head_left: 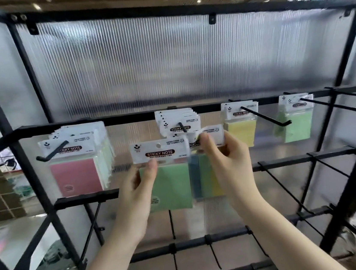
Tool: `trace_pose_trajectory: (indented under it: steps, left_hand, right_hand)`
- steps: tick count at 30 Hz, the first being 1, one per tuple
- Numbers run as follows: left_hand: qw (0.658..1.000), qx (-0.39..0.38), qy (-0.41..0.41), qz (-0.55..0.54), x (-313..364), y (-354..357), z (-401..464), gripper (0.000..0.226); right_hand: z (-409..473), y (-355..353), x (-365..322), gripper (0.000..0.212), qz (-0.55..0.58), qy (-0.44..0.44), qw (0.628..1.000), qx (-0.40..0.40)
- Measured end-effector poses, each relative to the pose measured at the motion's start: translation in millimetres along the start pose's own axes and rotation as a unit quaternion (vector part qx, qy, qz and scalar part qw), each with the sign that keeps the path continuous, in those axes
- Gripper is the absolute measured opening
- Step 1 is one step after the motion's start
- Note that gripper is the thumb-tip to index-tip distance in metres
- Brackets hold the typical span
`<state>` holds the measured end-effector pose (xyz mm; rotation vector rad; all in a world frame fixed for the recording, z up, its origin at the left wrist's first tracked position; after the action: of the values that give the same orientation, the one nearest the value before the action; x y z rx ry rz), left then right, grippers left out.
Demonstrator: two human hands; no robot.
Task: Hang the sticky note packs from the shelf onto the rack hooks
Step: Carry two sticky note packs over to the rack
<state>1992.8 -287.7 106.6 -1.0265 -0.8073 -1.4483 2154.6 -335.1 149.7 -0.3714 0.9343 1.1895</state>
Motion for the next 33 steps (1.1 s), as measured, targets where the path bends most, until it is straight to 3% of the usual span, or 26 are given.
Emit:
trace_pose_trajectory:
  steps: [6, 16, 22, 28, 33]
  left_hand:
    - [0.999, 0.039, 0.003, -0.002, 1, -7, -3, 0.052]
    - [0.996, 0.066, 0.035, 0.056, -9, -1, 1, 0.039]
    - [0.990, 0.098, 0.038, 0.097, -12, 10, 19, 0.030]
    - [0.978, 0.144, 0.051, 0.138, -14, 20, 36, 0.038]
    - [0.974, 0.151, 0.063, 0.154, -14, 28, 30, 0.031]
  right_hand:
    - [5, -1, 2, 0.052, 0.028, 0.005, 0.999, -0.019]
    - [17, 1, 20, 0.060, 0.016, 0.008, 0.999, -0.042]
    - [36, 6, 39, 0.019, -0.036, -0.017, 0.999, 0.005]
    - [47, 3, 56, 0.029, -0.064, 0.055, 0.996, 0.020]
    - [46, -8, 64, 0.034, -0.088, 0.081, 0.993, 0.013]
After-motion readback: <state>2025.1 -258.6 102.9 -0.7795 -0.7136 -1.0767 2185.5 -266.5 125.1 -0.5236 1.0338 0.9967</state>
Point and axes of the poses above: each hand's wrist, its own z-axis towards the middle knuckle, its own y-axis out of the palm, x = y × z, the point moved 1 cm from there along z, towards the middle knuckle, and after that the axes turned 13 degrees about z, right-handed, at the moved point
